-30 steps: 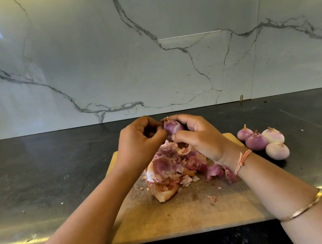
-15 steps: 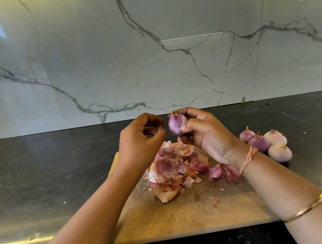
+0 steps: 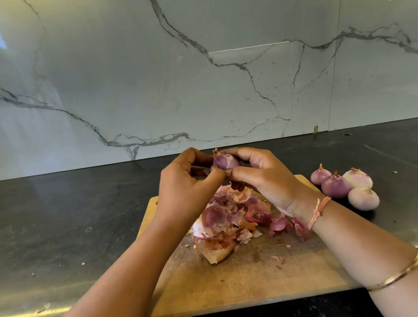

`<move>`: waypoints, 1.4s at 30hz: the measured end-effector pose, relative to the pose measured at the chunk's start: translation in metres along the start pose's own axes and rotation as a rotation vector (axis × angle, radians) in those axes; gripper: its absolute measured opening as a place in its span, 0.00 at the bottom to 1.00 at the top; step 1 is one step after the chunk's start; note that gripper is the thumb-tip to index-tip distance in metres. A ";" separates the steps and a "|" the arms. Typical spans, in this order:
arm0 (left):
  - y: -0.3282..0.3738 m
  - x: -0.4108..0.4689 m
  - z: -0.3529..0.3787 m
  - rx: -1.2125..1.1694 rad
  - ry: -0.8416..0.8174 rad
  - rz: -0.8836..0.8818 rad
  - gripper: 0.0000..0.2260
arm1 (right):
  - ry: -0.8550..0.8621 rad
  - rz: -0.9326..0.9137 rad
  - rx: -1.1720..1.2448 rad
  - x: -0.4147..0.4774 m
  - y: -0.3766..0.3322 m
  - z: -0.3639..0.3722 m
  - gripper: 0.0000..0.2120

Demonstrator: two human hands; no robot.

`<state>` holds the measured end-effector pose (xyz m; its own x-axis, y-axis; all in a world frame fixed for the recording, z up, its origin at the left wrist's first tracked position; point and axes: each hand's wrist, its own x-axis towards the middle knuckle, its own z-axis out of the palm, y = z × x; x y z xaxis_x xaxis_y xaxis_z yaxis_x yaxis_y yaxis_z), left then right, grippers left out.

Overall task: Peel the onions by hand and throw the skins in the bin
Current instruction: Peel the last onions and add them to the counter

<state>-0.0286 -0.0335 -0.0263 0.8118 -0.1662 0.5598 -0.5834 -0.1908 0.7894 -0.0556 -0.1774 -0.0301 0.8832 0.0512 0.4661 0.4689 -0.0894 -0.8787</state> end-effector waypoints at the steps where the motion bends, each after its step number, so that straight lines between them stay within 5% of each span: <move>1: -0.001 0.000 0.000 0.019 0.007 0.007 0.01 | -0.013 -0.010 -0.014 0.000 0.000 0.001 0.11; 7: -0.006 0.003 -0.001 0.054 0.037 0.014 0.05 | -0.037 -0.024 -0.104 0.001 0.001 0.001 0.13; 17: -0.001 0.003 -0.003 -0.062 0.054 -0.032 0.07 | -0.011 0.083 0.202 0.005 0.000 -0.003 0.13; 27: 0.000 0.001 -0.001 0.037 0.040 0.021 0.08 | 0.052 0.023 -0.051 0.004 0.006 -0.002 0.07; 34: -0.008 0.007 -0.005 0.091 0.137 -0.060 0.07 | 0.039 0.086 0.069 0.005 0.002 0.000 0.09; 42: -0.003 -0.001 -0.002 0.030 0.000 0.057 0.04 | 0.067 0.118 0.100 0.006 0.005 -0.003 0.10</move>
<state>-0.0269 -0.0308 -0.0289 0.7775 -0.1777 0.6033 -0.6289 -0.2104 0.7485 -0.0477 -0.1802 -0.0311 0.9320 -0.0205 0.3619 0.3621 0.0092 -0.9321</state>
